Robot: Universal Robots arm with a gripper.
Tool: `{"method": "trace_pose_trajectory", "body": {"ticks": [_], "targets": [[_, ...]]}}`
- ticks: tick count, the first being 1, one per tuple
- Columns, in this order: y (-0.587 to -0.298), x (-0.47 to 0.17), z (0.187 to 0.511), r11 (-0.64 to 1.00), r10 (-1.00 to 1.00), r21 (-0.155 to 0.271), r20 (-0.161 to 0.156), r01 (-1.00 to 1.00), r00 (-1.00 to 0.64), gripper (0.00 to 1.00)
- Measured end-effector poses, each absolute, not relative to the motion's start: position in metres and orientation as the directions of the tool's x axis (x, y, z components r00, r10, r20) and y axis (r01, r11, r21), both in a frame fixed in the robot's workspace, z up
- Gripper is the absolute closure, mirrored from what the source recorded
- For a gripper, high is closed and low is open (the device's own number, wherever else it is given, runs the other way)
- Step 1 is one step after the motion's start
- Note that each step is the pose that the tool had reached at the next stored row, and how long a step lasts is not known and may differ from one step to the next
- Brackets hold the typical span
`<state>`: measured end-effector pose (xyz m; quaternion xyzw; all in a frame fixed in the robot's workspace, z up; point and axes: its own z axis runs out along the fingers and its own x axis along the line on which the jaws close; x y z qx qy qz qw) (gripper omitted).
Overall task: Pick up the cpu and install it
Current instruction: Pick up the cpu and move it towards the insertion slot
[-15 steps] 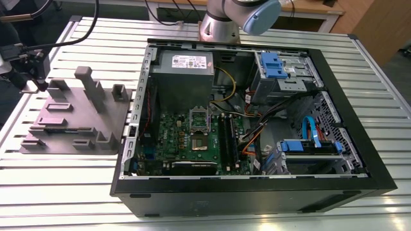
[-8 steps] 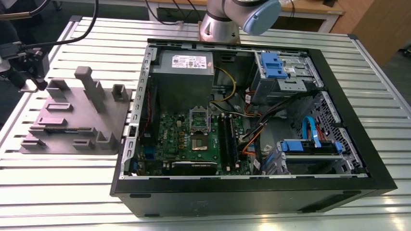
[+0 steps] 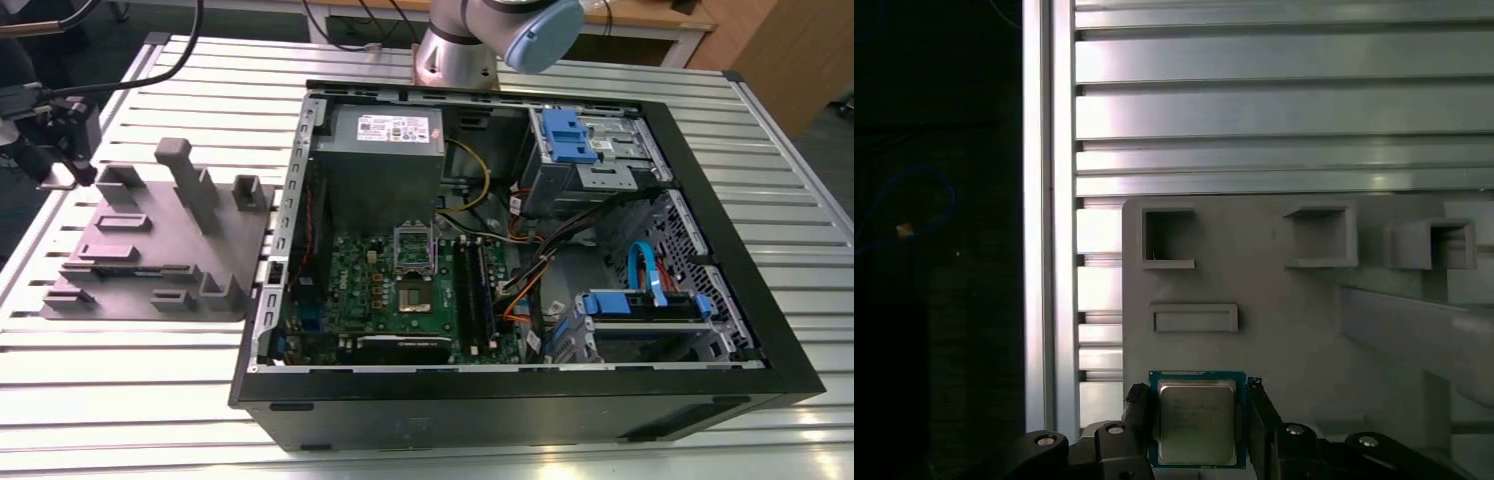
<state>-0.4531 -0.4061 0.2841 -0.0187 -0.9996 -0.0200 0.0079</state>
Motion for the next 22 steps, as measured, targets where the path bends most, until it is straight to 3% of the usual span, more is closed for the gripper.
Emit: {"method": "trace_pose_trajectory", "body": {"ticks": [22], "targets": [[-0.4061,-0.4531,0.2895,0.999,0.037,0.04,0.017,0.038,-0.999,0.53]]}}
